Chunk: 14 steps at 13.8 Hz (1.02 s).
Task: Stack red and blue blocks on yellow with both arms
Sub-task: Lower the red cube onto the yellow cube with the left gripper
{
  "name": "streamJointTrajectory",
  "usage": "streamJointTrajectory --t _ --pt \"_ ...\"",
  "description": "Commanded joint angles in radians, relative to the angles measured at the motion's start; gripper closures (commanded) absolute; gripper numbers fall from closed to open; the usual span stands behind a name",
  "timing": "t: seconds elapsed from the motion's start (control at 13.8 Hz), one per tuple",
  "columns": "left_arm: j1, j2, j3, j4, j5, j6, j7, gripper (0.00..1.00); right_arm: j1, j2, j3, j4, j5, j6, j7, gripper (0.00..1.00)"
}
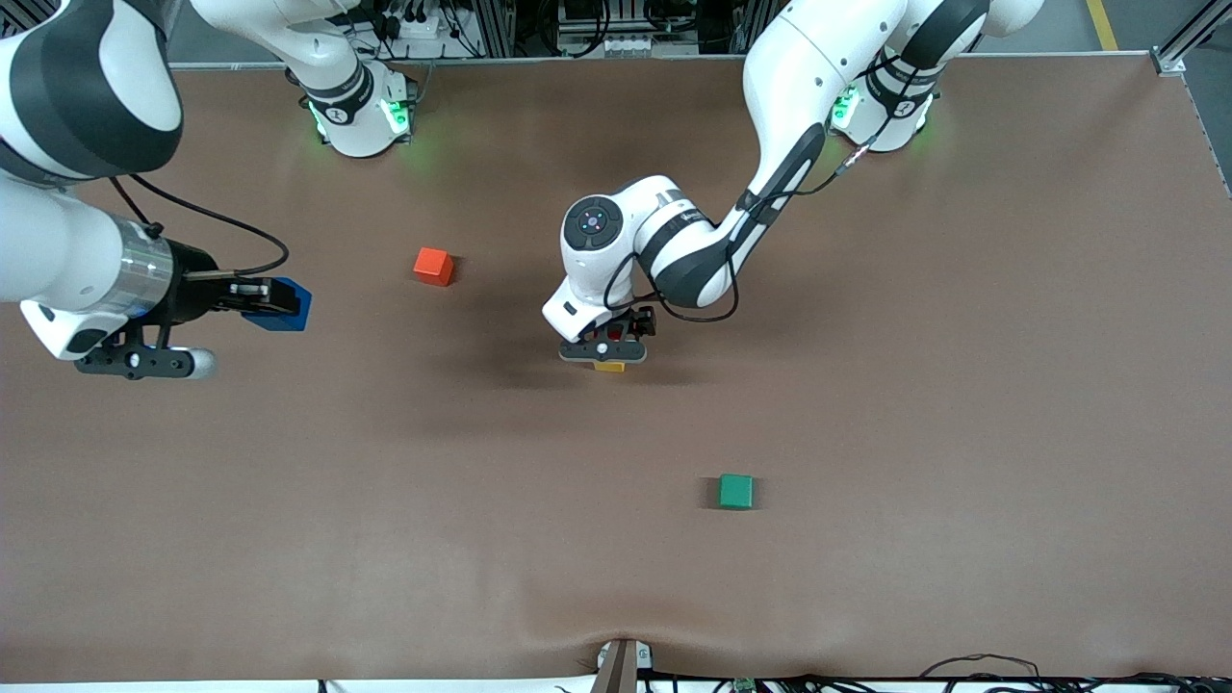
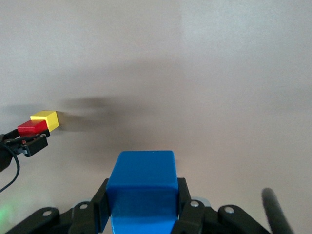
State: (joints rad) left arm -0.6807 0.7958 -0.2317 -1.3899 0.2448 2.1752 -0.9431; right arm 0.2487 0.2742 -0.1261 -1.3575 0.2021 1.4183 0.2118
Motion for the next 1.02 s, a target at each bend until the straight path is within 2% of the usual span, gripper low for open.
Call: streamJointTrajectory --t 0.0,0.94 --pt "-0.013 0.002 0.008 0.022 0.021 -0.017 -0.008 0.00 0.023 -0.001 -0.007 0.000 0.014 0.011 0.037 1.00" --pt "-0.010 -0.029 0.002 0.025 0.007 -0.067 -0.042 0.00 0.026 -0.001 -0.007 -0.002 0.014 0.011 0.035 1.00"
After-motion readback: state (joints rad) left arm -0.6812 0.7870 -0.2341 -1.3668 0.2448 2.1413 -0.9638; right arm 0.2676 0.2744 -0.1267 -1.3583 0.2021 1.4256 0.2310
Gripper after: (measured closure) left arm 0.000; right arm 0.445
